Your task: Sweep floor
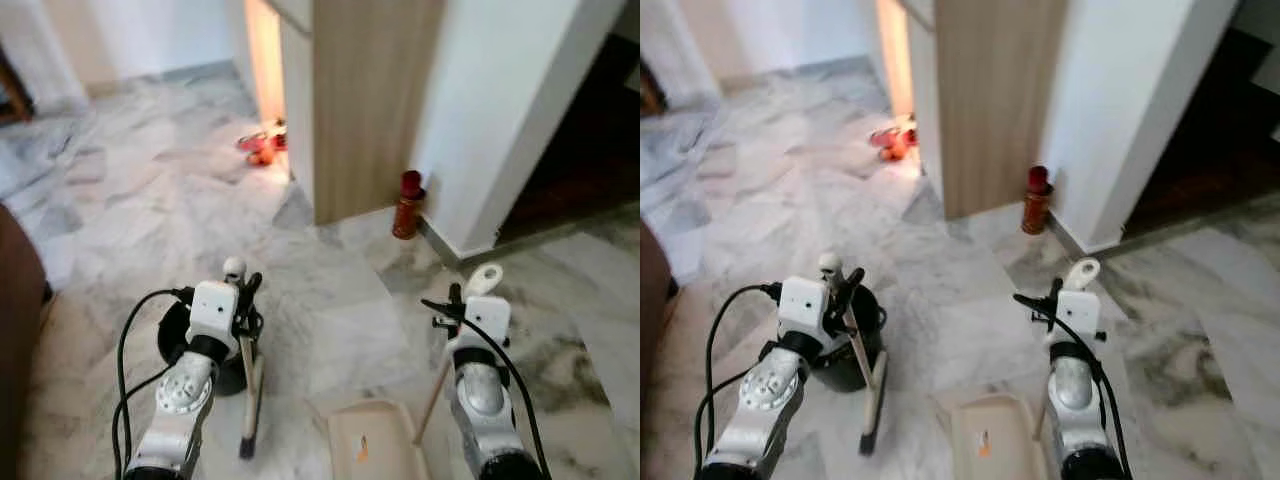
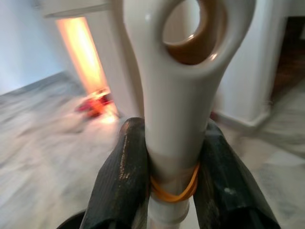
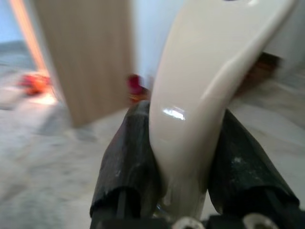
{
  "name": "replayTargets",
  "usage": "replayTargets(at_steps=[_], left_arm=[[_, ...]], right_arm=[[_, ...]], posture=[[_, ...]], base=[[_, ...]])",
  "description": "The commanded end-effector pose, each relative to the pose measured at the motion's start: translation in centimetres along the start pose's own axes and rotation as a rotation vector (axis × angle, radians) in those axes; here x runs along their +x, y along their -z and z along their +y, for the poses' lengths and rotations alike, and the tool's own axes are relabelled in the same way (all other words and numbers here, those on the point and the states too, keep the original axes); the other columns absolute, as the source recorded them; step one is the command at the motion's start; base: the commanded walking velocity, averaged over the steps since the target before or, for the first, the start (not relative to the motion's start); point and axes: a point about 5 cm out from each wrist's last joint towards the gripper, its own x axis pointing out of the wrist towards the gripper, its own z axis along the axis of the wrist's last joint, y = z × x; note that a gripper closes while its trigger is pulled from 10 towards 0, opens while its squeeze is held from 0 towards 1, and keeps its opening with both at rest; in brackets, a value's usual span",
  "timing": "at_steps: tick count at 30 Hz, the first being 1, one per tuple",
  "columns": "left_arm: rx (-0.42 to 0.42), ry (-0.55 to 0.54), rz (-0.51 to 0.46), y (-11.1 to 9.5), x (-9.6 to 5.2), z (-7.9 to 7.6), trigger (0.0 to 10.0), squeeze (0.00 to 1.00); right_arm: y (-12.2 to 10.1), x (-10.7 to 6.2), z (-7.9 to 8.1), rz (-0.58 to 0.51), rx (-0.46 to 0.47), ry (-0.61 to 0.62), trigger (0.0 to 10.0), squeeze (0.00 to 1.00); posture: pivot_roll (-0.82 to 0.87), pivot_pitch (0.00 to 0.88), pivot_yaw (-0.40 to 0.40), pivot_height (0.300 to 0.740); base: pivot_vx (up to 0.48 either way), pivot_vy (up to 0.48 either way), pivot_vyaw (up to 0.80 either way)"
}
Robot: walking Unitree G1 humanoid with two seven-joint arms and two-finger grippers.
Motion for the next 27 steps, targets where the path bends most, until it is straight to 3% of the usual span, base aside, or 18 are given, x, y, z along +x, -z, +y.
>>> replayTargets(at_steps=[1,27], left_arm=[[0.017,-0.006,-0.022,-0.29,-0.06,0.4,10.0,0.0],[0.01,-0.011,-0.028,-0.19,0.36,0.17,10.0,0.0]], right_arm=[[-0.44,0.25,0.2,-0.024,-0.005,0.0,10.0,0.0],[-0.83,0.6,0.11,-0.04,-0.006,0.013,10.0,0.0]], posture=[[0.1,0.006,0.05,0.74],[0.08,0.027,0.035,0.74]], base=[[0.0,0.0,-0.8],[0.0,0.0,-0.8]])
